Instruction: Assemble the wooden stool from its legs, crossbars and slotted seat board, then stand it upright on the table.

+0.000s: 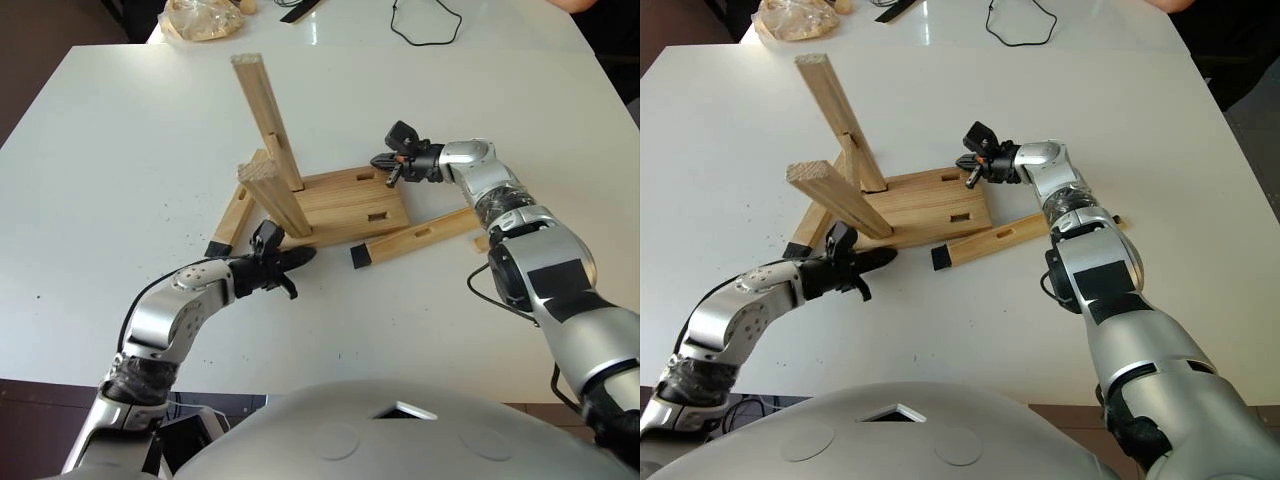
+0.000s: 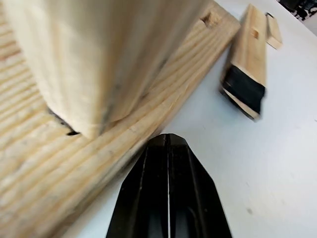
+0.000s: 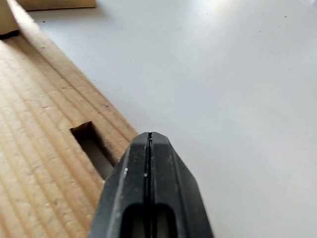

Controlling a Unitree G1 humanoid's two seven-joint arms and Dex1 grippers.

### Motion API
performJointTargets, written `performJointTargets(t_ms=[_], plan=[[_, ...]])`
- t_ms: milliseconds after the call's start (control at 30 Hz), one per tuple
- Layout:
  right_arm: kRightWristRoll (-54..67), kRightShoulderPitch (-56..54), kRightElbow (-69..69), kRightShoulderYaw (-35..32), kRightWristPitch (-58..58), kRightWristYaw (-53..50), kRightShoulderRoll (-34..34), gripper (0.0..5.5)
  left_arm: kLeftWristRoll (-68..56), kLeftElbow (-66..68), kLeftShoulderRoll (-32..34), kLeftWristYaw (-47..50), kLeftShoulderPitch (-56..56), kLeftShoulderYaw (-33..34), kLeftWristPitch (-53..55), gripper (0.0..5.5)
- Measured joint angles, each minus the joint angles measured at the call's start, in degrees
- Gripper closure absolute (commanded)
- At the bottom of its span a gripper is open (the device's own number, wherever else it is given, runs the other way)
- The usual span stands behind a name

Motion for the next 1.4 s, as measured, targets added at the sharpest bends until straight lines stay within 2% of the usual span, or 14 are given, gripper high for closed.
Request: performJointTargets(t_ms=[267,400,567,667,767,1067,1233,1400], plan=[[-0.19,2.13,-1.9,0.11,-3.11,6.12,-1.97,5.48,0.58,2.22,-5.46,4.32,-1.87,1.28,0.37,5.5],[1.04,1.62,-1.73,-3.01,-1.9,6.36,-1.85,5.48,0.61,1.34,-5.75,4.61,-0.64,2.13,0.37,5.5],[0.87,-4.86,0.65,-5.66,-0.85,-1.93,-1.89,5.48,1.38,0.06,-5.03,3.79,0.71,2.03,-0.44,5.5],[-2.18,-3.8,2.78,-4.4,-0.37,-6.66,-1.88,5.48,1.75,-0.11,-4.28,2.23,0.43,0.78,-0.44,5.5],[-3.56,-0.39,3.36,-4.01,-0.9,-6.61,-1.76,5.48,2.5,-0.05,-4.24,1.4,-0.23,-0.3,-0.44,5.5],[-3.81,2.04,0.1,-3.67,-3.85,4.03,-3.16,5.48,2.64,1.51,-4.33,0.93,-2.18,0.74,0.66,5.5],[-2.2,8.46,-4.24,-3.23,-6.16,12.99,-4.86,5.48,3.89,5.54,-4.38,2.01,-4.98,2.81,-0.3,5.5],[-0.18,13.4,-12.3,-3.42,-4.82,15.25,-6.02,5.48,3.97,5.96,-4.86,2.39,-4.78,3.26,-1.03,5.5]])
